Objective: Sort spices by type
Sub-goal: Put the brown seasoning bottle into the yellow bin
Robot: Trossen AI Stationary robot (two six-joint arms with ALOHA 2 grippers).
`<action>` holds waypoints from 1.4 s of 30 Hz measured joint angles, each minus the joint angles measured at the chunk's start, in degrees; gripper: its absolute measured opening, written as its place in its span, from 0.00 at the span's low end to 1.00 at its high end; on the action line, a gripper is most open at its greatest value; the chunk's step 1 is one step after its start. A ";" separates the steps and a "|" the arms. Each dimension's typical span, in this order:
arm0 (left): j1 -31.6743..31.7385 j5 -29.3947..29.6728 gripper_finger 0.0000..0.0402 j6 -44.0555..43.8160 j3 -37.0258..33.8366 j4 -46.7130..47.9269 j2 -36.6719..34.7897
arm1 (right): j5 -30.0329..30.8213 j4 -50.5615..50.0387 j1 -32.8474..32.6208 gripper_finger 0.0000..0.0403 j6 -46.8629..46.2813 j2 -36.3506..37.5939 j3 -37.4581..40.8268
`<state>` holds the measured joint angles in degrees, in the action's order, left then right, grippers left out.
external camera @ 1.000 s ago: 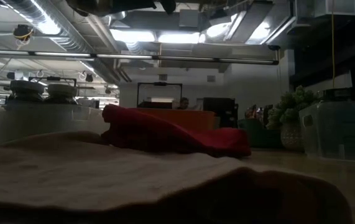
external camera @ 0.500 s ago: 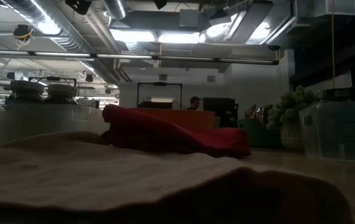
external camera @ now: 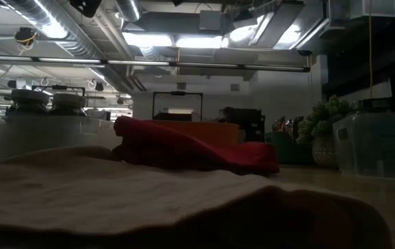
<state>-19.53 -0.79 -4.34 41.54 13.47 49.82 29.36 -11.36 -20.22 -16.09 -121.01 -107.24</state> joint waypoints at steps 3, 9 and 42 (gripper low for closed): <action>0.00 0.00 0.55 -0.04 0.00 0.20 -0.02 | 0.00 0.87 0.01 0.50 0.03 0.00 0.00; 0.00 0.13 0.50 -1.60 0.00 0.66 -0.07 | 0.03 0.82 0.01 0.50 -0.11 -0.02 0.00; 0.33 5.49 0.41 -8.89 -0.09 0.96 0.07 | -3.36 -15.29 0.47 0.74 2.87 6.64 -0.04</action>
<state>-19.20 4.70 -13.23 41.45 14.42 49.89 26.00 -26.66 -19.75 -13.22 -114.37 -107.28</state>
